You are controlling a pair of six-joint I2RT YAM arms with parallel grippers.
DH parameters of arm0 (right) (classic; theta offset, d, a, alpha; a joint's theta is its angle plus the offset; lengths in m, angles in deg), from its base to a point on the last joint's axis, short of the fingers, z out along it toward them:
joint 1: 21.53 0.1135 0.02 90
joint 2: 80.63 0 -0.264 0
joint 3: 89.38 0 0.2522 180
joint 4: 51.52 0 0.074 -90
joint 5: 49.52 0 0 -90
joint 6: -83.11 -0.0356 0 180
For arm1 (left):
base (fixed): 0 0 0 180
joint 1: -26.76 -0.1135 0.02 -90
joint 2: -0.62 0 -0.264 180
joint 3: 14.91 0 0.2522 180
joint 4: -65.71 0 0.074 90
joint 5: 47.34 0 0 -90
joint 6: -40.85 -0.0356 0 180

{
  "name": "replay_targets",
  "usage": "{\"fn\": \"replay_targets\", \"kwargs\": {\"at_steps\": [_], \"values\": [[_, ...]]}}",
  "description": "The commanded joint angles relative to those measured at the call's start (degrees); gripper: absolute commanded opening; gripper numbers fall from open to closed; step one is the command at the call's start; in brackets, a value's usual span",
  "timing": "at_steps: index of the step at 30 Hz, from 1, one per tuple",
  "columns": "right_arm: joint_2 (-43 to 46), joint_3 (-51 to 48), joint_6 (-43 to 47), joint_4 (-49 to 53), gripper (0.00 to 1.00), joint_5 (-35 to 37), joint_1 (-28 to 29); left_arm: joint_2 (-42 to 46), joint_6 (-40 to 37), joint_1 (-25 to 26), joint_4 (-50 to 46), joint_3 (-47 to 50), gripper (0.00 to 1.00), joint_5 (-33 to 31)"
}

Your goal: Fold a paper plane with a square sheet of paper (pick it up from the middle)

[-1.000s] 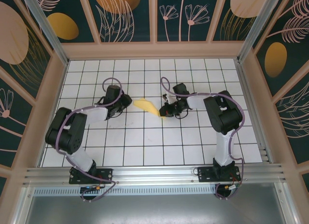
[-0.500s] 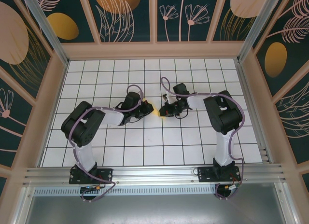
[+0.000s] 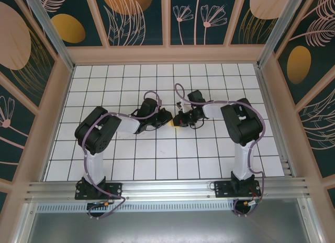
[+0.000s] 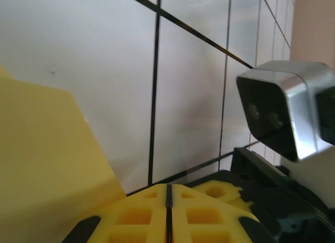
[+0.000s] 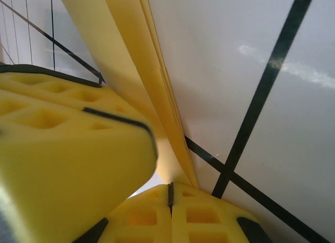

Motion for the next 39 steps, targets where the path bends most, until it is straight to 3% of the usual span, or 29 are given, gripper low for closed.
{"fn": "replay_targets", "kwargs": {"at_steps": [1, 13, 28, 39], "values": [[-4.3, -2.5, -0.1, 6.0, 0.0, 8.4, -1.0, -1.6, 2.1, 0.4, -4.9, -0.9, 0.11, -2.3], [-4.7, -3.5, 0.1, 7.1, 0.0, 11.5, -1.4, -0.9, 1.4, -1.0, -10.1, 0.7, 0.13, -10.3], [-5.6, -3.6, 0.0, 9.0, 0.0, 15.9, -1.9, 0.1, -1.9, -10.4, -18.4, 0.5, 0.16, -17.8], [-5.8, -3.5, -0.1, 9.2, 0.0, 16.2, -2.0, 1.9, -1.7, -15.7, -15.8, 5.0, 0.16, -20.9]]}}
